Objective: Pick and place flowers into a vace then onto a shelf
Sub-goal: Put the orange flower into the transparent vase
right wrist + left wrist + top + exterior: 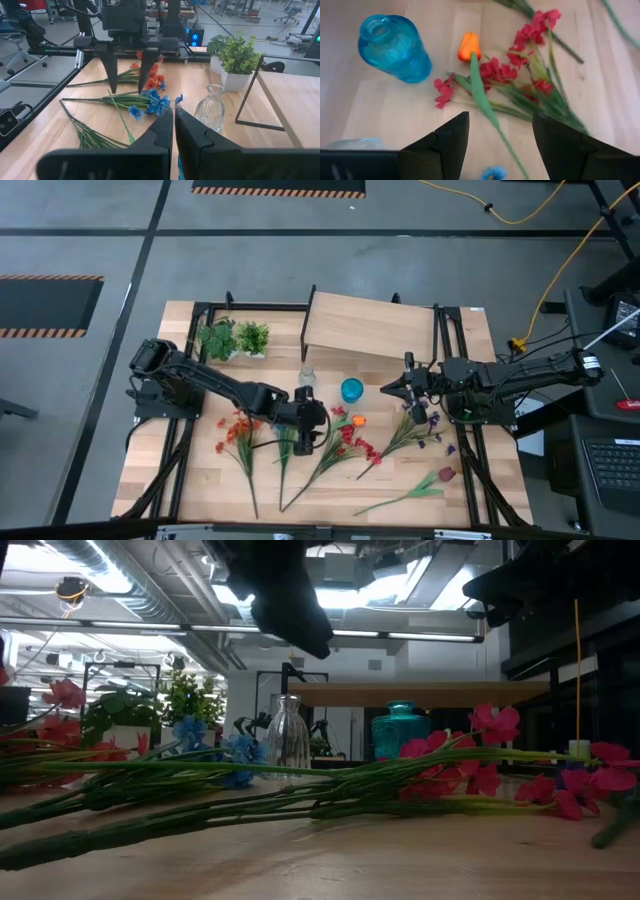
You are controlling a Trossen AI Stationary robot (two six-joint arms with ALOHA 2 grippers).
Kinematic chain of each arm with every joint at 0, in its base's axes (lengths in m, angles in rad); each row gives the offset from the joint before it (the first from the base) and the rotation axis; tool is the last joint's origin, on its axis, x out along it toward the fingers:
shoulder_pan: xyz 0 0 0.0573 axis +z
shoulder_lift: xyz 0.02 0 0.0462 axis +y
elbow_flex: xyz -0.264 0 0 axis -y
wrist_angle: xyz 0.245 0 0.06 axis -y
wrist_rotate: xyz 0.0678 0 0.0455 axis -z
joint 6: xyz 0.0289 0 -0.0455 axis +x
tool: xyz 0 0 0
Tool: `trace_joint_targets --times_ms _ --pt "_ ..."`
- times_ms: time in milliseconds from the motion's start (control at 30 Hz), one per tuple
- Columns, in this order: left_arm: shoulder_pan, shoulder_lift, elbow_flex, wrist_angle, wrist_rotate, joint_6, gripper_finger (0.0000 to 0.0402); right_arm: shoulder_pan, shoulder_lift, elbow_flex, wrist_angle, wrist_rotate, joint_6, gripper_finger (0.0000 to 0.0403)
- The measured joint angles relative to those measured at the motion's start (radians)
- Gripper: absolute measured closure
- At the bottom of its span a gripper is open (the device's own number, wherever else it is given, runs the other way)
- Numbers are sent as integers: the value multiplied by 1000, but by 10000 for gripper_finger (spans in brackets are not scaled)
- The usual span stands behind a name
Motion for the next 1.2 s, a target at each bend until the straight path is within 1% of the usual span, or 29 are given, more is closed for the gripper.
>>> trace_joint_targets --times_ms 233,367,567,667,833,967,1200 --pt "-1 1 -33 37 6 -44 190 0 0 0 0 0 0 379" --pt "-5 36 -35 57 10 -46 190 0 0 0 0 0 0 379" --pt "-2 129 -37 111 106 -21 190 0 0 0 0 0 0 379" --pt "8 149 -37 116 130 -30 190 0 0 0 0 0 0 379" --pt "7 152 -36 128 103 -30 190 0 0 0 0 0 0 379" --pt "8 152 -36 126 107 -31 190 0 0 0 0 0 -1 379" --pt "9 179 -34 123 77 -84 190 0 0 0 0 0 -2 379"
